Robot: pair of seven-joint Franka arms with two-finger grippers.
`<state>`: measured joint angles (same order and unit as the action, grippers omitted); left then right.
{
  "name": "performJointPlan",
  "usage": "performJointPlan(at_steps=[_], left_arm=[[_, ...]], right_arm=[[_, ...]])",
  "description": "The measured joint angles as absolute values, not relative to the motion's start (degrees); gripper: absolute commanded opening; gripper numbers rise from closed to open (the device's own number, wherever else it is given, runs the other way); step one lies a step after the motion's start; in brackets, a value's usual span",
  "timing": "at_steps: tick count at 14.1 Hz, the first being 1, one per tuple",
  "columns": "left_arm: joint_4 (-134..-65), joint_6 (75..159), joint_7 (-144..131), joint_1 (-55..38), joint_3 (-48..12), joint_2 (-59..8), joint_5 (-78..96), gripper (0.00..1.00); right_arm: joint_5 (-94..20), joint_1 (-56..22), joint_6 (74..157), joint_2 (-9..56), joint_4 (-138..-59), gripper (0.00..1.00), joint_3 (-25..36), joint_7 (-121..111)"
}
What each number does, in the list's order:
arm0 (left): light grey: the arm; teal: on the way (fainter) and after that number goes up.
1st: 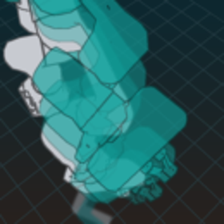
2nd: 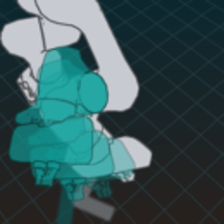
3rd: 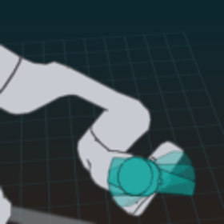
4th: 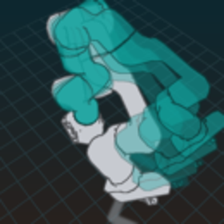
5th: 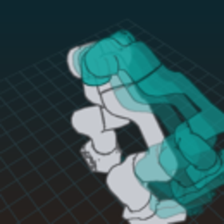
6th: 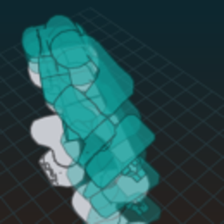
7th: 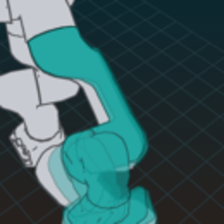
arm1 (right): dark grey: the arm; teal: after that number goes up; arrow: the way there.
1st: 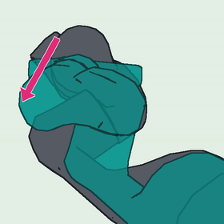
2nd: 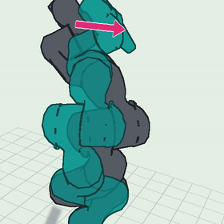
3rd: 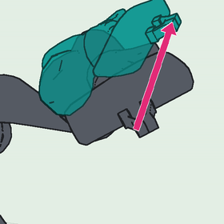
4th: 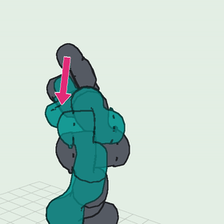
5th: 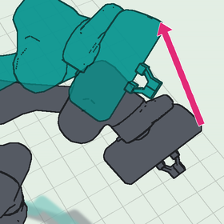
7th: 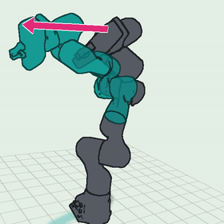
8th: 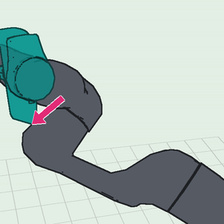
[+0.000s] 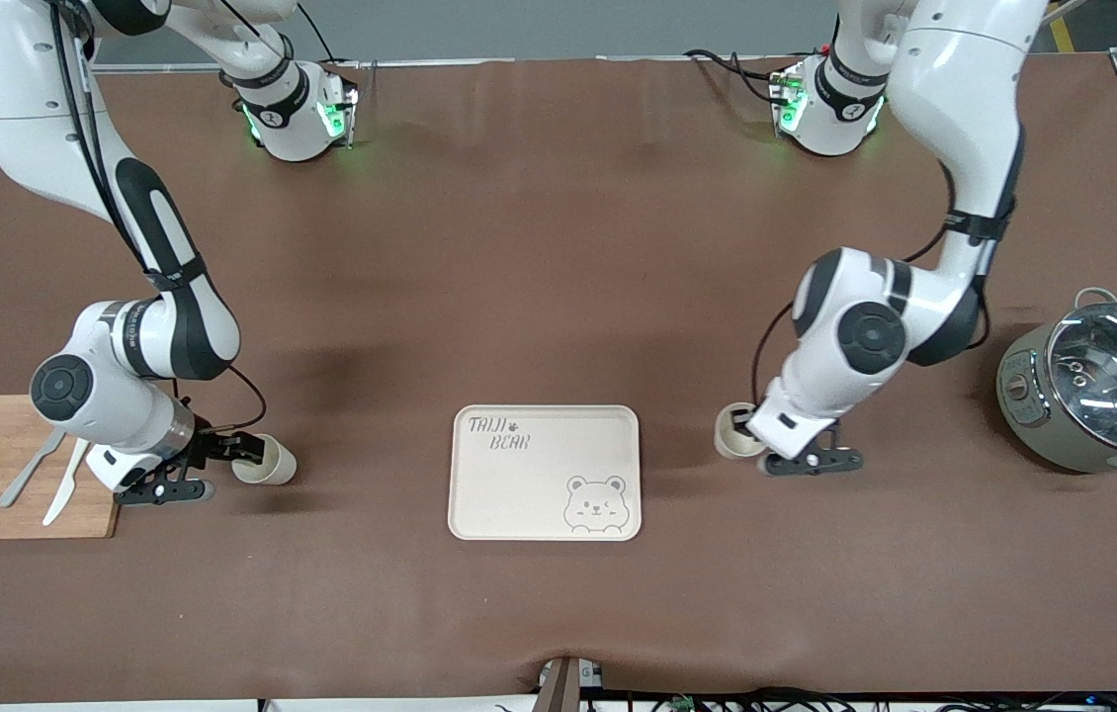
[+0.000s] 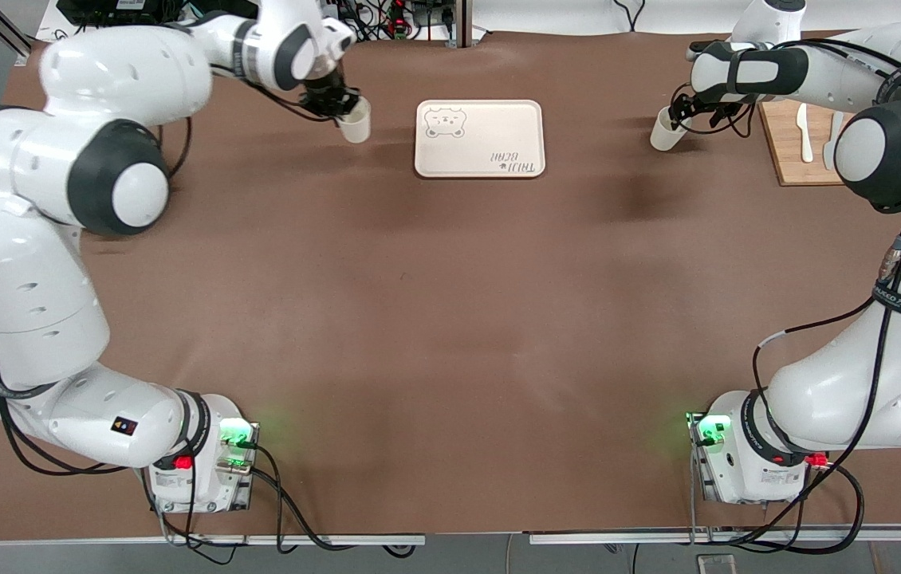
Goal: Place white IKEA cup upright on tray with both arms
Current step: 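Carry the held cup with the left gripper over the white tray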
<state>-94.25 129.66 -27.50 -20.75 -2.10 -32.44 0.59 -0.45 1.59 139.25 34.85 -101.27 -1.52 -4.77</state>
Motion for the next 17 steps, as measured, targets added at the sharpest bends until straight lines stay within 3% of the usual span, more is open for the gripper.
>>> performJointPlan(at_steps=[5,14,15,17], left_arm=[[-84.96,125.61,-39.03,-27.96,-1.65,-38.63,0.59,0.00],[-73.27,125.65,-47.36,-36.62,3.60,-49.15,0.59,0.00],[-72.31,125.90,-47.64,-36.73,3.61,-49.92,0.59,0.00],[-70.31,126.68,-48.65,-37.06,3.61,-51.81,0.59,0.00]], right_arm=[[-0.45,1.35,139.43,34.85,-101.29,1.00,-1.57,-4.77],[-0.45,0.47,139.65,34.85,-101.26,0.09,-1.58,-4.77],[-0.45,0.47,139.65,34.85,-101.25,0.03,-1.58,-4.77],[-0.45,0.47,139.65,34.84,-101.20,0.01,-1.58,-4.77]])
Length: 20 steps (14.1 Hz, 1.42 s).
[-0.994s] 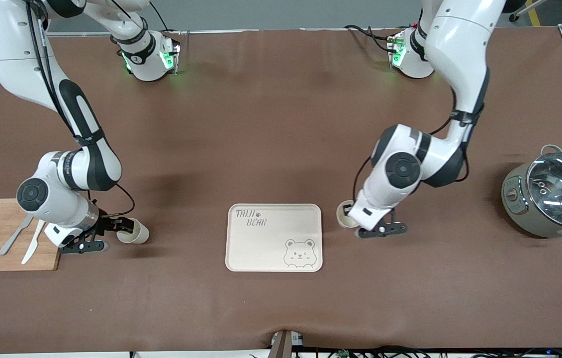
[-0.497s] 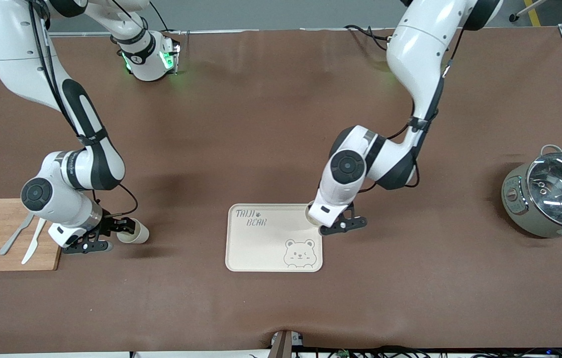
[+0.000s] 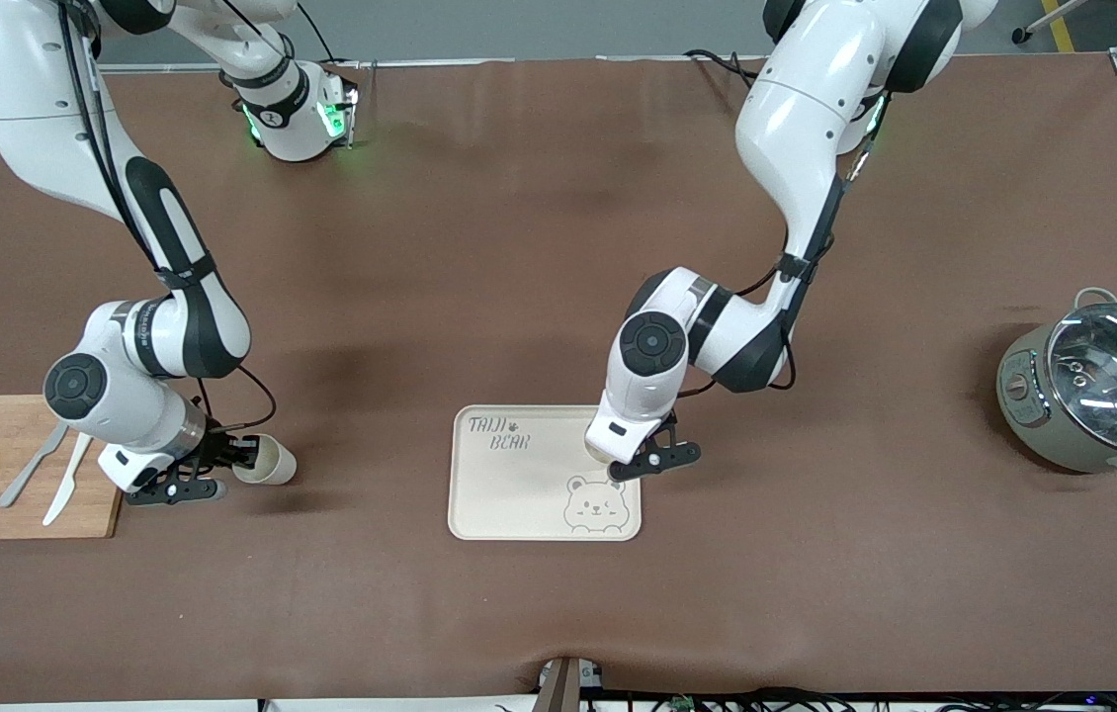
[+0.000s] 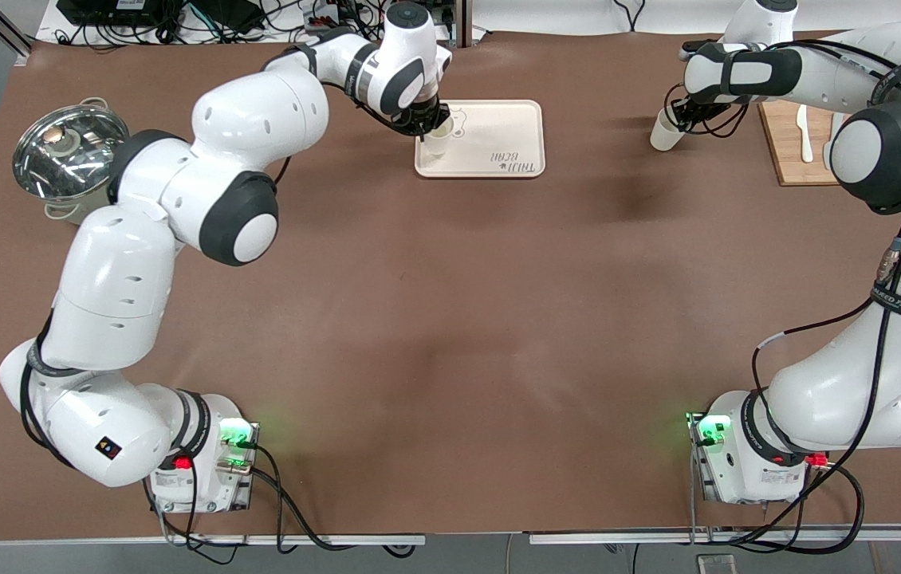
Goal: Place white IKEA cup upright on tray with both arms
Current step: 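Carry the held cup with the left gripper over the white tray, then lower the cup onto the tray while the right gripper carries its cup over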
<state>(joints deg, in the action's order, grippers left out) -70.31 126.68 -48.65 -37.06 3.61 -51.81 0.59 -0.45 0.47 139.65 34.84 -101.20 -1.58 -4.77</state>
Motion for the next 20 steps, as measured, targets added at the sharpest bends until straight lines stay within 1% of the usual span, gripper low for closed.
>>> performJointPlan(at_steps=[1,5,6,7,8,11,13,17,20], left_arm=[[-69.39,127.03,-49.00,-37.20,3.62,-52.66,0.59,0.00],[-67.51,127.44,-49.53,-37.37,3.68,-54.21,0.59,0.00],[-67.44,127.44,-49.53,-37.37,3.71,-54.21,0.59,0.28],[-67.38,127.44,-49.53,-37.37,3.75,-54.21,0.59,0.73],[-67.32,127.43,-49.53,-37.37,3.82,-54.21,0.59,1.00],[-67.04,126.84,-49.53,-37.35,4.31,-54.20,0.59,1.00],[-66.45,125.03,-49.48,-37.23,4.62,-54.05,0.59,1.00],[-65.32,116.21,-47.03,-36.63,4.62,-51.83,0.59,1.00],[-64.86,109.97,-41.45,-33.83,4.58,-48.12,1.65,1.00]], right_arm=[[-0.54,0.45,139.59,34.69,-101.01,0.00,-1.70,-4.77],[-0.53,0.19,139.57,34.58,-100.33,0.00,-1.70,-4.77],[-0.53,0.14,139.14,34.58,-99.68,0.00,-1.70,-4.77],[-0.53,0.02,137.56,34.56,-98.44,0.00,-1.71,-4.77],[-0.54,-0.25,134.68,34.52,-96.40,0.00,-1.73,-4.58],[-0.64,-2.59,123.37,34.20,-87.41,0.00,-1.78,1.73],[-0.93,-5.53,119.89,33.81,-83.23,0.00,-1.90,8.58],[-2.22,-14.31,119.54,34.26,-79.87,0.00,-2.02,24.08],[-2.24,-19.36,120.21,37.38,-75.87,0.00,-1.91,32.31]])
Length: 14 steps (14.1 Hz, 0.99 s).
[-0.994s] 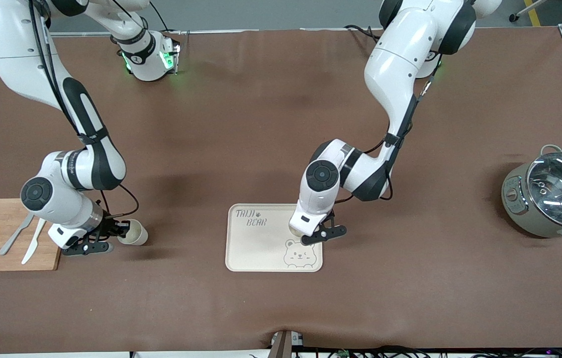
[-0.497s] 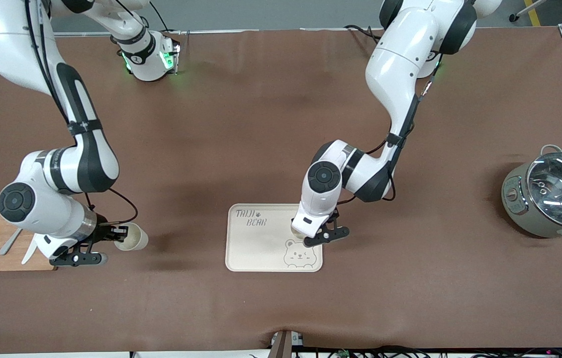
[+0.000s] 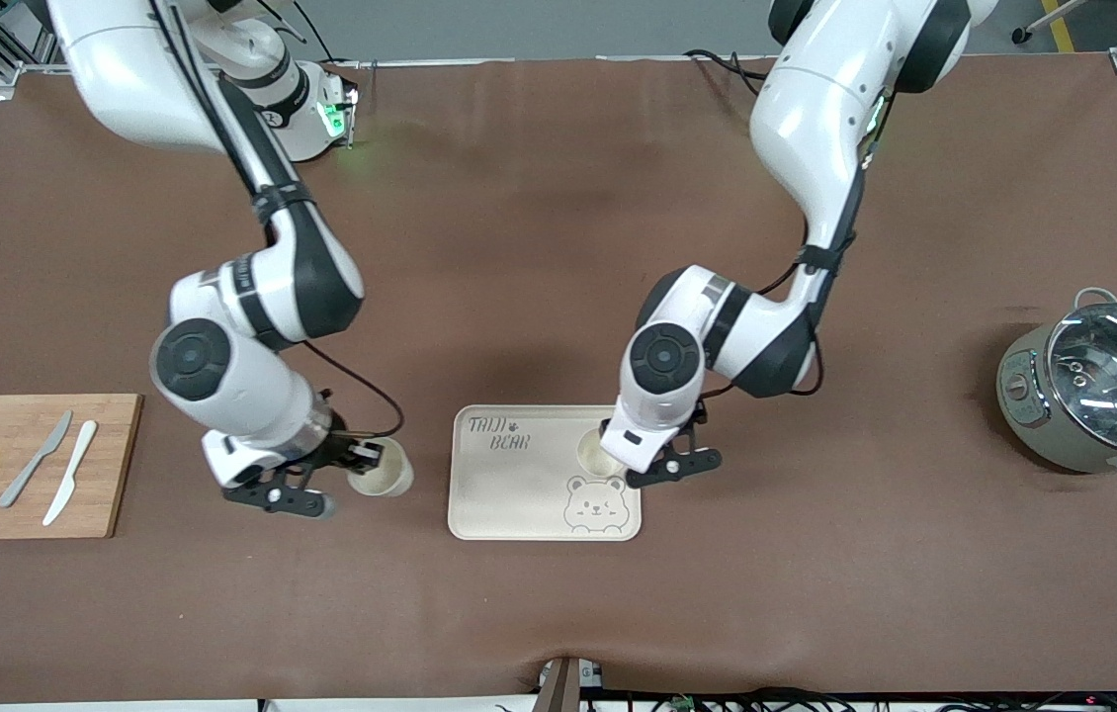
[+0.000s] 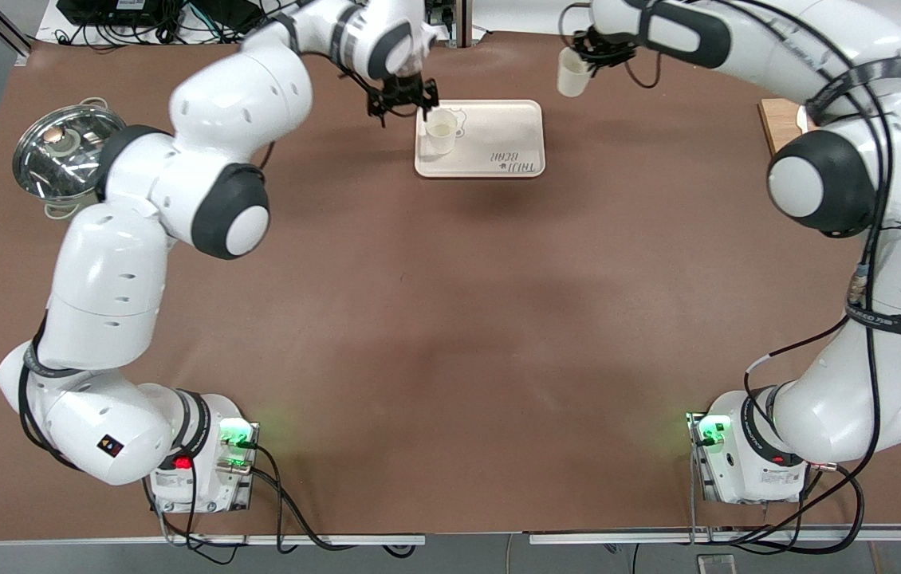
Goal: Place white IKEA cup upright on tray with both arms
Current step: 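Lower the cup onto the tray while the right gripper carries its cup over, then open and raise the left gripper while the right gripper lowers its cup onto the tray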
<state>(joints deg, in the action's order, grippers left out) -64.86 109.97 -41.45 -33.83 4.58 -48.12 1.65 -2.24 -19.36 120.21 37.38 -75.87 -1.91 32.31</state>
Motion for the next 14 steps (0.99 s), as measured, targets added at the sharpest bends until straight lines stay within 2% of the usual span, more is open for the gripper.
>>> performJointPlan(at_steps=[3,6,11,14], left_arm=[[-64.82,105.92,-34.49,-29.83,4.56,-44.19,2.53,1.00],[-64.84,105.49,-25.28,-24.89,4.83,-42.72,2.53,1.00],[-64.98,108.34,-9.42,-13.88,4.88,-42.73,2.57,1.00],[-64.85,110.12,-8.20,-11.89,4.87,-42.37,2.60,1.00]], right_arm=[[-2.24,-22.46,125.31,42.44,-73.70,0.00,-1.83,37.01],[-2.23,-24.24,129.79,46.68,-73.02,0.00,-1.70,38.92],[-2.22,-24.57,130.82,48.34,-72.49,0.00,-1.63,39.09],[-2.22,-25.31,132.54,49.41,-72.49,0.00,-1.64,39.09]])
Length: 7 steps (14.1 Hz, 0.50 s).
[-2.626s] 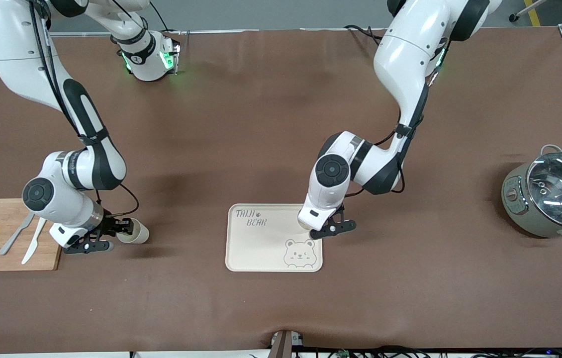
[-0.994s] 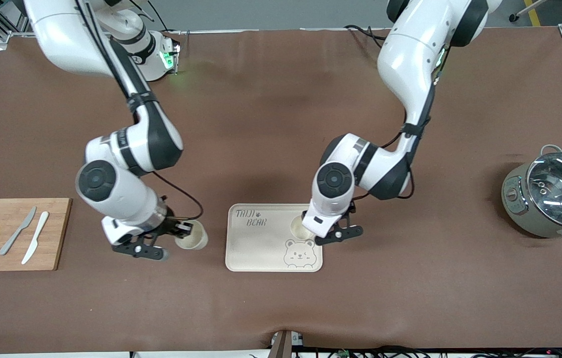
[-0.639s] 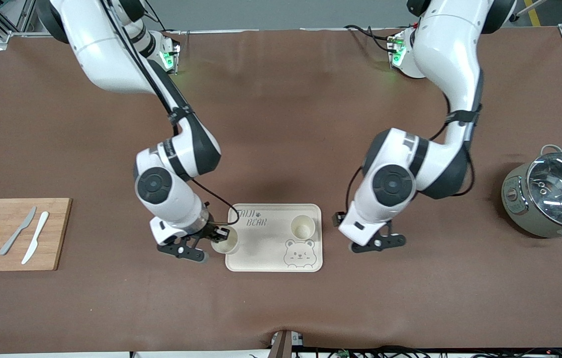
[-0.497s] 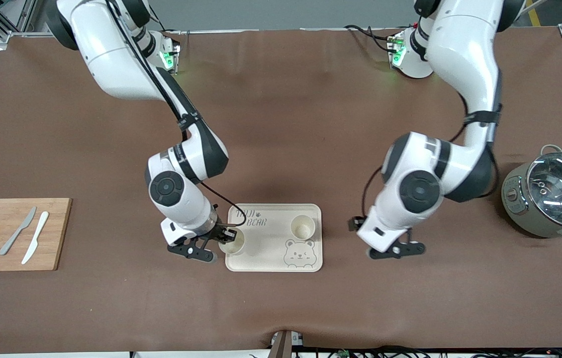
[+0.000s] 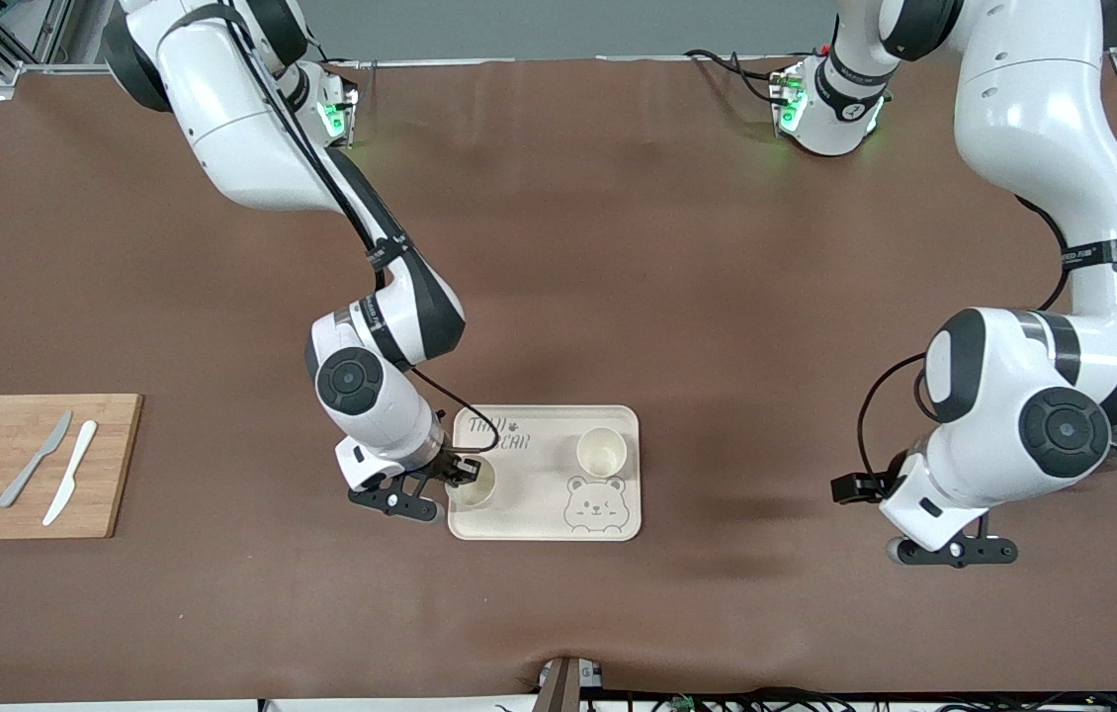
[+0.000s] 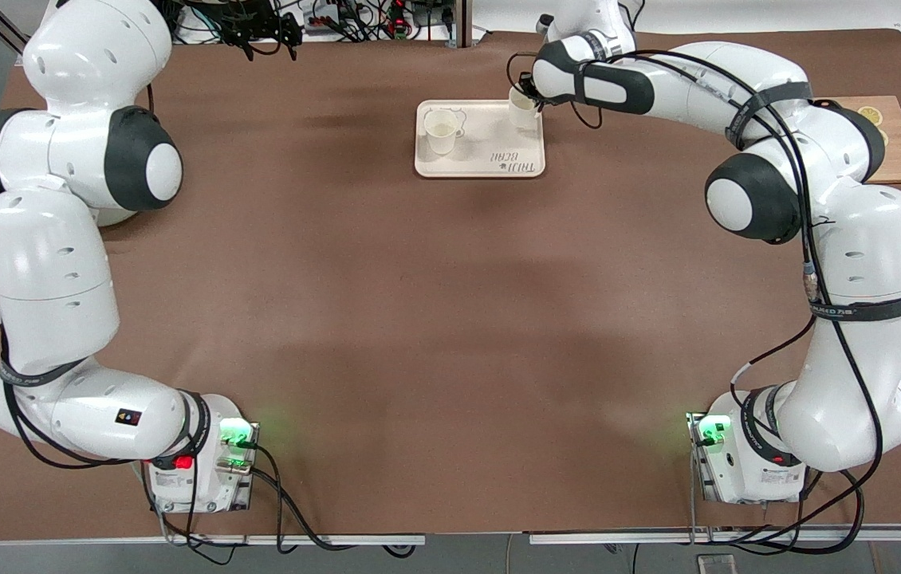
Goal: Place white IKEA cup upright on tray with both arms
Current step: 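Open and raise the left gripper while the right gripper lowers its cup onto the tray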
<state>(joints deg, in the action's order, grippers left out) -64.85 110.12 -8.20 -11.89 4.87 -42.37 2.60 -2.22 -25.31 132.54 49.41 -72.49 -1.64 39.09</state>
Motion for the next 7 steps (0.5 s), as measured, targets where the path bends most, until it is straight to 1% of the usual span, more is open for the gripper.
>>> performJointPlan(at_steps=[3,6,7], left_arm=[[-64.57,109.85,-8.28,-10.93,4.91,-38.71,2.60,1.00],[-64.78,103.05,-8.28,-10.30,4.86,-32.61,2.60,1.00],[-64.87,100.31,-8.28,-9.93,4.47,-30.71,2.60,1.00]], right_arm=[[-2.22,-25.91,133.67,50.50,-72.49,0.00,-1.63,39.12],[-2.22,-26.03,134.18,51.01,-72.48,0.00,-1.63,39.13],[-2.22,-26.03,134.33,51.10,-72.48,0.06,-1.63,39.13]])
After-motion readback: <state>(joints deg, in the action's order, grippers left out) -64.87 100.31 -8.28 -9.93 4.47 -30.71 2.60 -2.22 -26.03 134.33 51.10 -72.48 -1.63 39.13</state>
